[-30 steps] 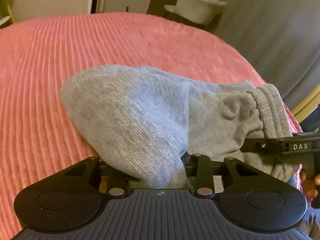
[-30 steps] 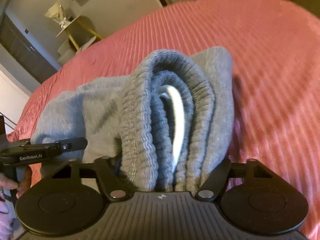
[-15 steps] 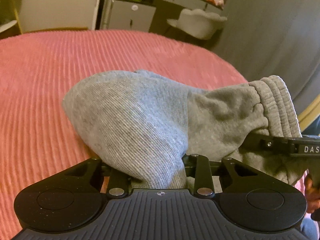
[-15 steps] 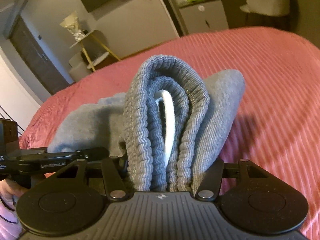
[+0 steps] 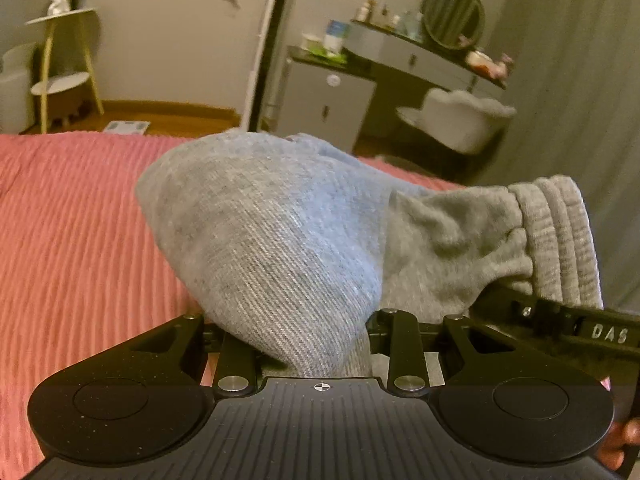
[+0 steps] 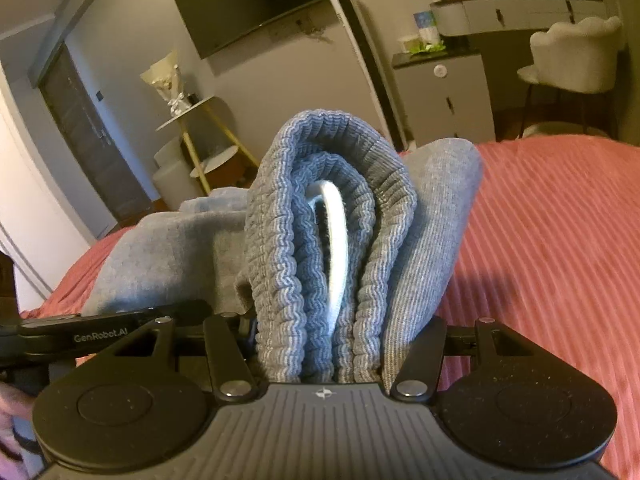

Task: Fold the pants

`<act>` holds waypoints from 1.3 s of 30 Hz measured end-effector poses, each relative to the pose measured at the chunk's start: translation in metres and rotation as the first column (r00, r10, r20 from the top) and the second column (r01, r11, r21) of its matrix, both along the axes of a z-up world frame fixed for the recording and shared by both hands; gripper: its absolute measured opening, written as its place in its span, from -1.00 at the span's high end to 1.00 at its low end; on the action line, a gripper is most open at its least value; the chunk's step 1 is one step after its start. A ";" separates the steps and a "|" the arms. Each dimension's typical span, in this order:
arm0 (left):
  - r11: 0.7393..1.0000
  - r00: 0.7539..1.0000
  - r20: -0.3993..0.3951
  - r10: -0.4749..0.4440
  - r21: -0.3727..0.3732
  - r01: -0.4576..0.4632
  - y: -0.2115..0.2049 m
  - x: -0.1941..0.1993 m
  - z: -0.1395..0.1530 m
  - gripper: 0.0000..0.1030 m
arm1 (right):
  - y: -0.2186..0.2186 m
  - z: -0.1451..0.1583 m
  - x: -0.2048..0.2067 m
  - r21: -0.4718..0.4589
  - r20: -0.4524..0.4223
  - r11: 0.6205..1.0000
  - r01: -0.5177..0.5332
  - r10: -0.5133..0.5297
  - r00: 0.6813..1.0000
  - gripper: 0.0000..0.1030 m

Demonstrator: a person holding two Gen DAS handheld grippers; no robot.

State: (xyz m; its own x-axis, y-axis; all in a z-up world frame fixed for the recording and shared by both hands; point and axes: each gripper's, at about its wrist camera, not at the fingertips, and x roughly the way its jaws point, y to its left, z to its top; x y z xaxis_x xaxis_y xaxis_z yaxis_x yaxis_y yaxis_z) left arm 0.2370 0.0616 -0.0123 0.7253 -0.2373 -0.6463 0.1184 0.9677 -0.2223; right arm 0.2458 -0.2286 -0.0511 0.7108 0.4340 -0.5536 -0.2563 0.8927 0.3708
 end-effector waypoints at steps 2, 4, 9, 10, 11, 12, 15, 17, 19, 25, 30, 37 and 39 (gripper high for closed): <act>1.000 1.000 -0.004 0.011 0.016 -0.011 -0.003 0.012 -0.011 0.32 | 0.003 -0.010 0.018 -0.019 0.002 1.000 0.011 -0.011 1.000 -0.07; 0.998 0.998 -0.041 0.055 0.035 -0.054 -0.004 0.025 -0.031 0.04 | 0.009 -0.019 0.032 -0.070 -0.001 0.997 0.012 -0.012 1.000 -0.15; 0.979 0.987 -0.028 0.155 0.135 -0.150 0.024 0.009 -0.045 -0.49 | 0.005 -0.034 0.052 -0.232 -0.035 0.972 0.042 -0.051 0.998 -0.66; 0.975 0.982 0.026 0.184 0.121 -0.186 0.033 -0.002 -0.041 -0.68 | -0.002 -0.031 0.044 -0.258 0.011 0.962 0.086 -0.086 0.996 -0.67; 0.968 0.973 0.070 0.219 0.108 -0.226 0.041 -0.015 -0.036 -0.74 | -0.007 -0.027 0.035 -0.279 0.064 0.953 0.119 -0.105 0.992 -0.67; 0.960 0.963 0.092 0.253 0.101 -0.261 0.047 -0.023 -0.033 -0.74 | -0.010 -0.022 0.025 -0.313 0.114 0.937 0.158 -0.128 0.985 -0.67; 0.960 0.957 0.100 0.272 0.038 -0.276 0.049 -0.046 -0.031 -0.75 | -0.009 -0.008 -0.008 -0.237 0.213 0.949 0.209 -0.159 0.964 -0.67; 0.972 0.968 0.086 0.234 -0.028 -0.232 0.039 -0.056 -0.033 -0.75 | -0.004 -0.010 -0.017 -0.007 0.143 0.998 0.059 -0.057 0.988 -0.66; 0.981 0.981 0.055 0.187 -0.062 -0.183 0.033 -0.067 -0.038 -0.76 | 0.007 -0.023 -0.021 0.136 0.062 0.990 -0.026 0.017 0.998 -0.37; 0.979 0.981 0.004 0.194 0.061 -0.194 0.045 -0.071 -0.045 -0.75 | 0.000 -0.076 -0.025 -0.045 -0.094 0.998 0.044 -0.048 0.994 1.00; 0.962 0.972 -0.016 0.235 -0.141 -0.235 0.080 -0.037 -0.024 -0.75 | -0.015 -0.066 -0.080 0.061 0.008 0.988 0.141 -0.142 0.990 0.30; 0.945 0.977 -0.068 0.200 -0.250 -0.211 0.096 0.019 -0.011 -0.41 | -0.034 -0.074 -0.111 0.139 0.051 0.977 0.163 -0.171 0.984 -0.11; 0.941 0.995 -0.010 0.103 -0.324 -0.100 0.087 0.021 -0.004 -0.41 | -0.042 -0.074 -0.104 0.178 0.060 0.968 0.176 -0.189 0.980 -0.15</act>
